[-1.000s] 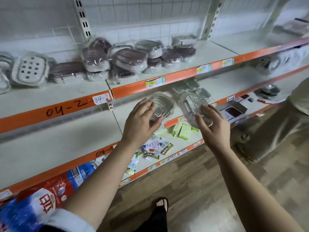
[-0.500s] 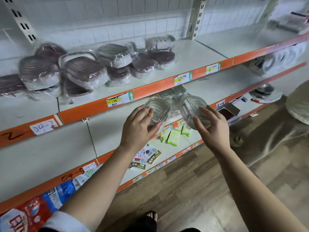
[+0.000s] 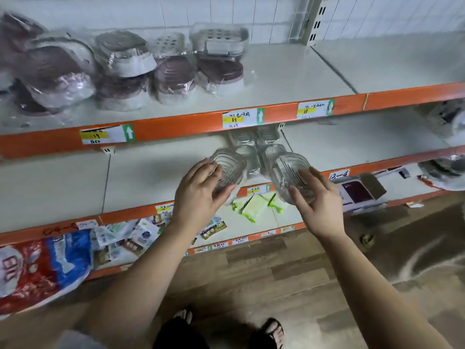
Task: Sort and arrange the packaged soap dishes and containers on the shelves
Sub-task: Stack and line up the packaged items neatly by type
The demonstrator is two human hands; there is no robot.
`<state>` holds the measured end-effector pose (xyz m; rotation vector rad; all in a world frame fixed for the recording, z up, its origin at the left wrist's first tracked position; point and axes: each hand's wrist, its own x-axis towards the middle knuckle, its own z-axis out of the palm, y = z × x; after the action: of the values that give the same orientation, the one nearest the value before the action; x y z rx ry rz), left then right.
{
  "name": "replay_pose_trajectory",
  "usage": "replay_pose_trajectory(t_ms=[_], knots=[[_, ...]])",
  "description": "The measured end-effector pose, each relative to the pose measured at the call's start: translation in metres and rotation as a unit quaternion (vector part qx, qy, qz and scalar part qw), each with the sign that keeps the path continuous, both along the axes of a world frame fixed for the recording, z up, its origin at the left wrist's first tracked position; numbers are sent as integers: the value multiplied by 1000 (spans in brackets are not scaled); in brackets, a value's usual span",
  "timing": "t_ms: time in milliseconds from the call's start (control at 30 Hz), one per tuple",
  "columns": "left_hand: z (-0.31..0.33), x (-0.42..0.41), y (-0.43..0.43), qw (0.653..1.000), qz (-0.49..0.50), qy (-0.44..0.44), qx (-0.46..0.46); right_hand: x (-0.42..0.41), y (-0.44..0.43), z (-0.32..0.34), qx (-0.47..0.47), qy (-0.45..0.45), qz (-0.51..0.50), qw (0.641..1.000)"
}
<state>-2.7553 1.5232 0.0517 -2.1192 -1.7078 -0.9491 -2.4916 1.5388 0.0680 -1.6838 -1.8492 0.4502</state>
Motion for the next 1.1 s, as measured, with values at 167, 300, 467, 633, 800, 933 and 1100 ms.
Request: replay_pose_trajectory(t_ms=[167, 300, 467, 633, 800, 933, 1100], knots=[[-26, 51, 11, 997, 64, -36, -17, 49, 38, -27, -17, -9, 47, 999], [-46, 83, 25, 992, 98, -69, -29, 69, 64, -57, -16, 2, 70, 997], [-72, 105, 53, 979, 141, -138, -39, 71, 100, -97, -11, 19, 78, 997], [-102, 110, 81, 974, 156, -159, -26, 60, 139, -132, 24, 36, 83, 996], [-130, 103, 107, 973, 158, -166, -3, 45, 179, -156, 73, 36, 91, 992], [-144, 98, 133, 972, 159, -172, 11, 31, 225, -169, 110, 20, 83, 990], [-158, 92, 153, 970, 166, -179, 21, 8, 279, -174, 122, -16, 70, 990]])
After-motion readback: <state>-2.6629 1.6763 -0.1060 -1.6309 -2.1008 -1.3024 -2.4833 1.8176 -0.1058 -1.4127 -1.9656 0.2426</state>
